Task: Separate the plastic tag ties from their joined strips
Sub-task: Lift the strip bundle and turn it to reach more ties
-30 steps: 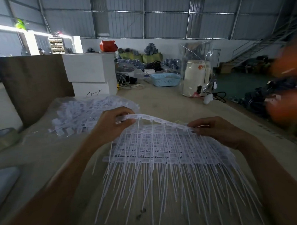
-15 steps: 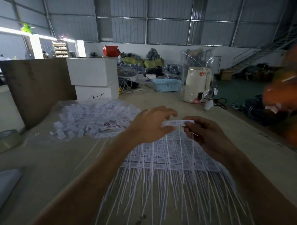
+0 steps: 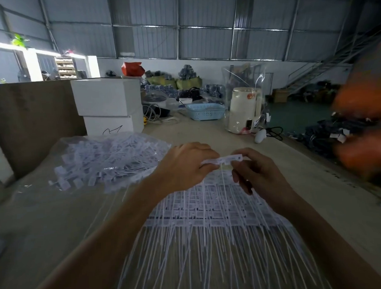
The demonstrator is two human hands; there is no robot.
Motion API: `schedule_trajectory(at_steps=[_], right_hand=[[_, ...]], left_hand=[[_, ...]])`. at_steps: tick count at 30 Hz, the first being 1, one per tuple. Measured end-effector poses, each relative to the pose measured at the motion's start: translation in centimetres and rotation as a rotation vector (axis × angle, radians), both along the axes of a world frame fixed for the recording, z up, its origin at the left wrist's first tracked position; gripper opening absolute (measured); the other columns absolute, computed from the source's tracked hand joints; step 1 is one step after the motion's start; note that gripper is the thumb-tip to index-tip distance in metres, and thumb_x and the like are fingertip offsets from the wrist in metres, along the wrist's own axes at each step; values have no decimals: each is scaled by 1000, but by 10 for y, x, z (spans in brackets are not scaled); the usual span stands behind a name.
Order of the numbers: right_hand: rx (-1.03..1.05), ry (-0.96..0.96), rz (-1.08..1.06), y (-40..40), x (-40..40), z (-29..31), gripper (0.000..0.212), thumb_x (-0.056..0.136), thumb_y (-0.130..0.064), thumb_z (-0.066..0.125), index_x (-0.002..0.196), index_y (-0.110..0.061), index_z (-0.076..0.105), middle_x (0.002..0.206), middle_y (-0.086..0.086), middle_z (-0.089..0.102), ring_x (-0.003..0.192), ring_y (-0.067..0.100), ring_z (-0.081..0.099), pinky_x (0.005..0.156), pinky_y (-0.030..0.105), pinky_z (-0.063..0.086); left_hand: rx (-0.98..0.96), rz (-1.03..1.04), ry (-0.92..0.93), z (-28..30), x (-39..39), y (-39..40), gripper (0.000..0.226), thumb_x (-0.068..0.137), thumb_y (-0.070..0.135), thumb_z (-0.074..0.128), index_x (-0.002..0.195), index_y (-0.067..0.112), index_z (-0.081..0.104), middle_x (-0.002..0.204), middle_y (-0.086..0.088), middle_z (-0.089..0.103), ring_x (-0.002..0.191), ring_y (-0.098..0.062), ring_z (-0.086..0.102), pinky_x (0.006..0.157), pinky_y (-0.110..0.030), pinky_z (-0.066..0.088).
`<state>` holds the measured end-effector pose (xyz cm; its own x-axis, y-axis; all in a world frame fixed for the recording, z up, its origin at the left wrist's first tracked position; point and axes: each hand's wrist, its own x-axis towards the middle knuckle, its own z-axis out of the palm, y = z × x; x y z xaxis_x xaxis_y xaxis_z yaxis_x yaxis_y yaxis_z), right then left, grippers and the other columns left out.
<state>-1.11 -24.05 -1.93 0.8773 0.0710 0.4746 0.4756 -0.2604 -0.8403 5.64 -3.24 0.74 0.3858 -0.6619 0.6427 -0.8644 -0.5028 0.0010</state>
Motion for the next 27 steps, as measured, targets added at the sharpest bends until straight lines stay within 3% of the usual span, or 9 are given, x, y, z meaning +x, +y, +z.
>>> schedule_trajectory(at_steps=[3, 5, 8, 11, 19, 22, 24, 27], right_hand=[[-93, -113, -30, 6, -1, 0, 12, 102, -14, 52, 103, -7, 62, 69, 12, 62, 47, 23, 51, 45, 32, 43], [-168, -214, -84, 10, 1, -2, 12, 103, -9, 51, 99, -6, 62, 70, 9, 62, 50, 18, 55, 51, 29, 47], [-280, -318, -177, 10, 3, -4, 13, 102, -6, 51, 99, -9, 63, 71, -1, 64, 56, 12, 61, 57, 21, 49], [-254, -297, -181, 9, 3, -6, 12, 102, -8, 51, 103, -10, 63, 70, 1, 65, 55, 12, 61, 57, 18, 49], [-286, -323, -402, 6, 16, -14, 10, 100, -10, 55, 100, -16, 63, 67, -6, 64, 57, 5, 63, 54, 20, 49], [-37, -148, -563, -16, 25, -11, 14, 98, -9, 54, 106, -16, 63, 70, -2, 65, 51, 2, 56, 50, 23, 43], [121, -70, -435, -26, 21, -8, 24, 99, -8, 55, 117, -24, 59, 71, 8, 67, 48, 10, 53, 46, 25, 42], [106, -18, -193, -12, 13, -8, 23, 101, -9, 50, 108, -27, 63, 75, 9, 66, 54, 24, 50, 45, 28, 40]], left_hand=[[-46, -41, 115, 3, 4, 3, 22, 93, 34, 64, 106, 21, 75, 100, 10, 72, 89, -11, 65, 75, -33, 52], [-71, -56, 220, 4, 4, 4, 18, 93, 35, 64, 98, 23, 77, 89, 12, 74, 77, -8, 65, 70, -33, 53], [-139, -97, 339, 0, 6, 2, 14, 93, 30, 68, 89, 21, 78, 77, 13, 72, 69, -4, 65, 64, -21, 49], [-190, -124, 321, 0, 7, 2, 13, 88, 30, 72, 93, 20, 78, 85, 16, 71, 77, 0, 64, 67, -7, 41], [-158, -143, 272, 5, 0, -2, 15, 85, 28, 77, 96, 19, 79, 82, 16, 67, 70, 0, 60, 63, -11, 38], [-110, -187, 279, 6, -7, -3, 19, 83, 32, 78, 98, 20, 78, 85, 15, 68, 75, -1, 63, 67, -18, 47], [-116, -187, 237, 8, -10, -7, 23, 82, 33, 77, 101, 20, 76, 89, 12, 69, 78, -1, 61, 70, -22, 49], [-173, -124, 220, 10, -9, -10, 30, 80, 36, 79, 105, 22, 72, 93, 7, 70, 81, -5, 58, 72, -28, 50]])
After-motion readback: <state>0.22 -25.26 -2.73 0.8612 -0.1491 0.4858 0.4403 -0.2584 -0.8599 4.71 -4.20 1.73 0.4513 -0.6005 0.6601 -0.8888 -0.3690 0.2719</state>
